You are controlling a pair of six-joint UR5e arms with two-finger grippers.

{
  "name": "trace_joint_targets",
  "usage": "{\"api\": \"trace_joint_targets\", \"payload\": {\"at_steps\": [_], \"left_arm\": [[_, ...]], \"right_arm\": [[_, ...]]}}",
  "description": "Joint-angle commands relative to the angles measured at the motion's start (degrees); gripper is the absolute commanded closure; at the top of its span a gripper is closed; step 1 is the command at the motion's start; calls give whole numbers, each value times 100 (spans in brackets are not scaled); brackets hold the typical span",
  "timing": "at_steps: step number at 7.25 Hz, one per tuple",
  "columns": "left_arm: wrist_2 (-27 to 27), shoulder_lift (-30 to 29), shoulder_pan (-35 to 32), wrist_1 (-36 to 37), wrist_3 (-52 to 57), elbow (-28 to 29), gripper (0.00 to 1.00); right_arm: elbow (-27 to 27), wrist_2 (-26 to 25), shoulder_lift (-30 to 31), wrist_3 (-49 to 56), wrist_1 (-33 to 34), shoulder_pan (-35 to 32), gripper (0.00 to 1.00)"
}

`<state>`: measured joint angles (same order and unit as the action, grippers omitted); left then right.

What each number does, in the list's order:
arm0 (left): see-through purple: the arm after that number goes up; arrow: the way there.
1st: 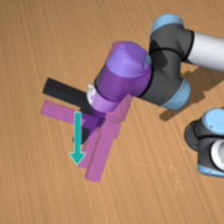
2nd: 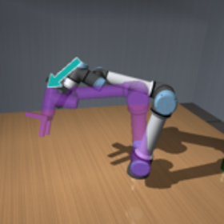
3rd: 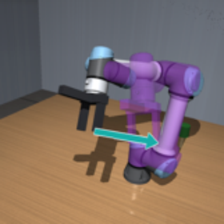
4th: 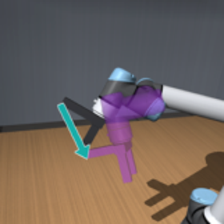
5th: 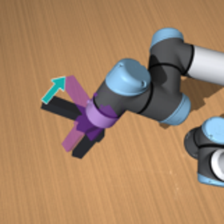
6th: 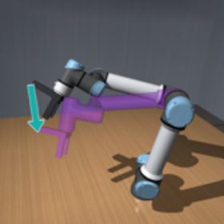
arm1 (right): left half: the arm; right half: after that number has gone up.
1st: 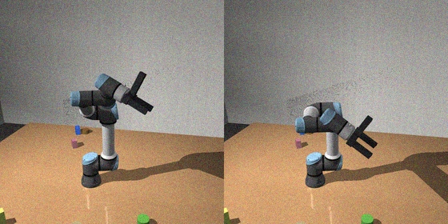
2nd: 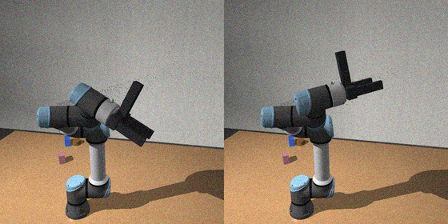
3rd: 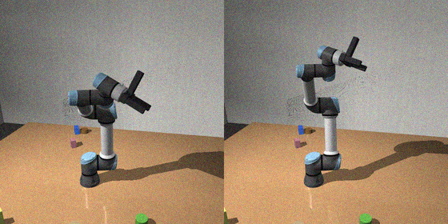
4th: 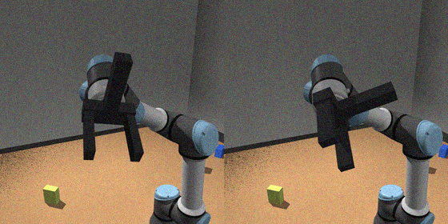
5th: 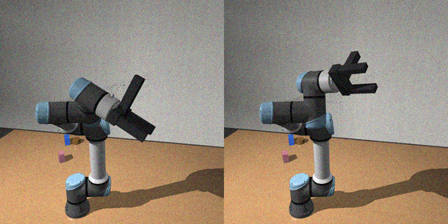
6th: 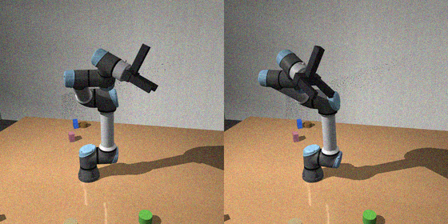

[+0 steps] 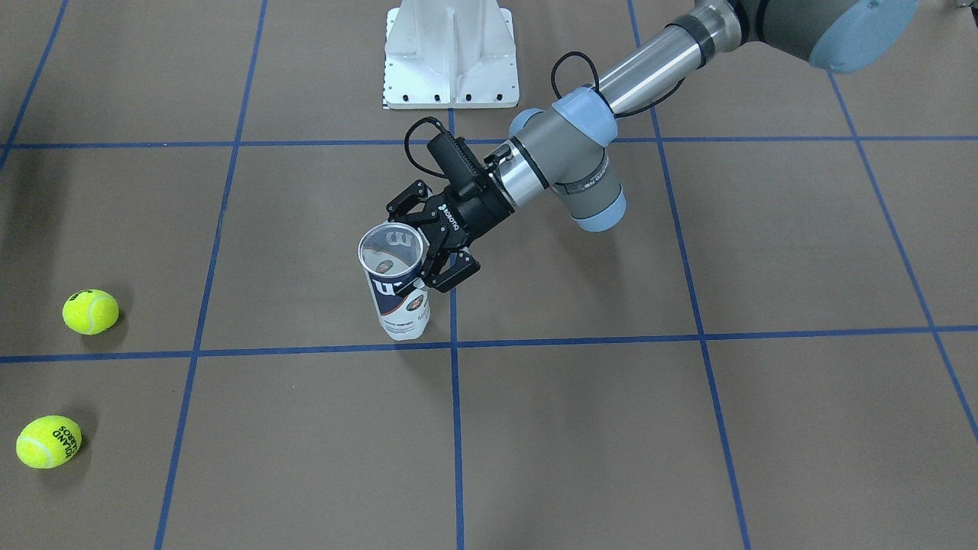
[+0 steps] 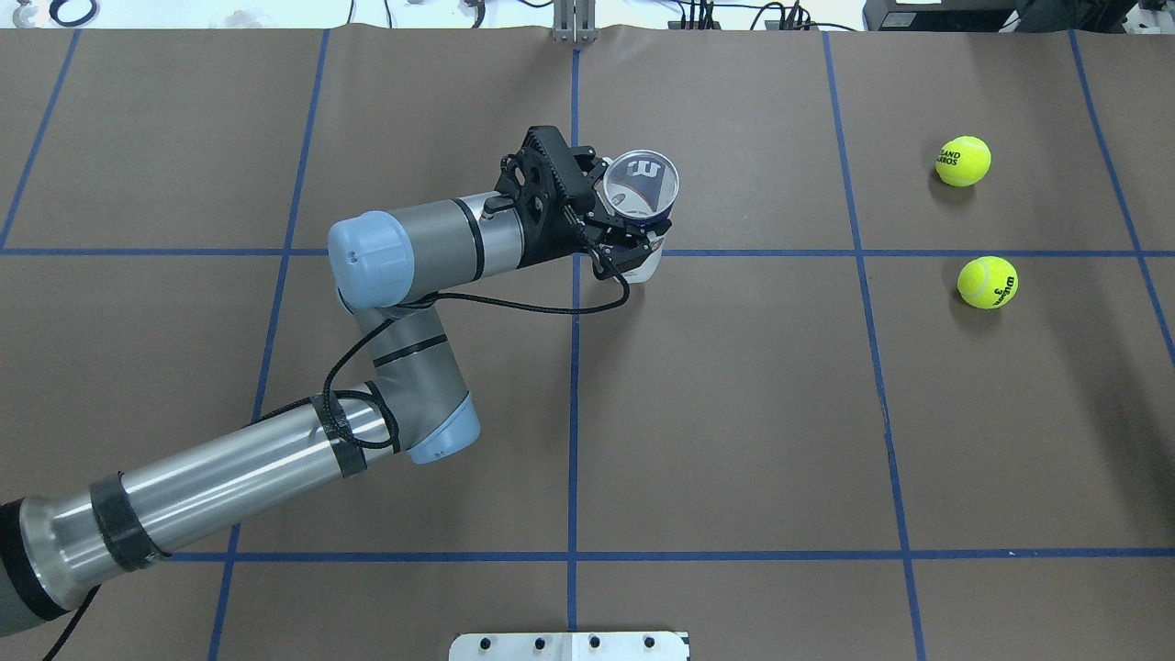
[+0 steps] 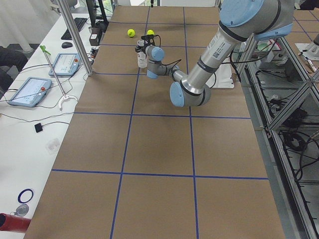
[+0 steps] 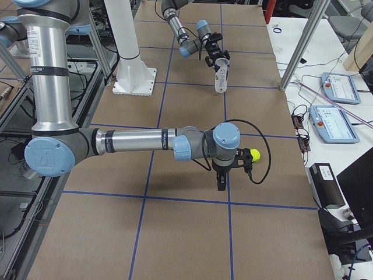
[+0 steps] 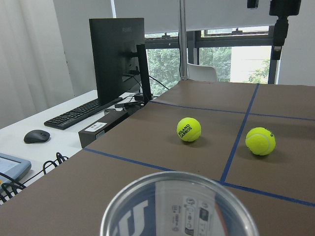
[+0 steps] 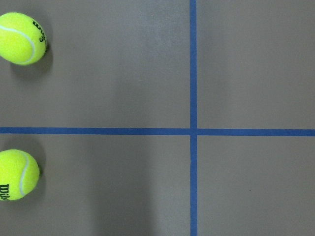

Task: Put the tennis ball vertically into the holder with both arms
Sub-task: 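Reach the right gripper to the nearer tennis ball and grasp it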

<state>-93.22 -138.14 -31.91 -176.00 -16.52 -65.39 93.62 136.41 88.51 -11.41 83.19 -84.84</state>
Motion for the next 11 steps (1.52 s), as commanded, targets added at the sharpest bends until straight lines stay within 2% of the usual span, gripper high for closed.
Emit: {"api": "trace_joint_targets", "payload": {"at_steps": [1, 3, 4, 6, 10, 11], "left_arm": [[-213, 137, -35, 4, -1, -166, 21], [-214, 164, -43, -5, -1, -184, 20], [-214, 164, -44, -5, -1, -184, 20], [-214, 191, -43, -13, -1, -193, 20], [-214, 191, -35, -14, -1, -193, 20], [-214, 191, -35, -22, -1, -219, 19]], "right_arm": [[496, -43, -9, -1852, -424, 832, 0], [517, -1032, -1, -3780, -1660, 2132, 0], [474, -1421, 25, -3955, -1875, 2495, 0], [141, -1521, 0, -3957, -2261, 2674, 0], [-142, -1820, -255, -3939, -2290, 2868, 0], [-159, -2081, -256, -3913, -2290, 2903, 0]]}}
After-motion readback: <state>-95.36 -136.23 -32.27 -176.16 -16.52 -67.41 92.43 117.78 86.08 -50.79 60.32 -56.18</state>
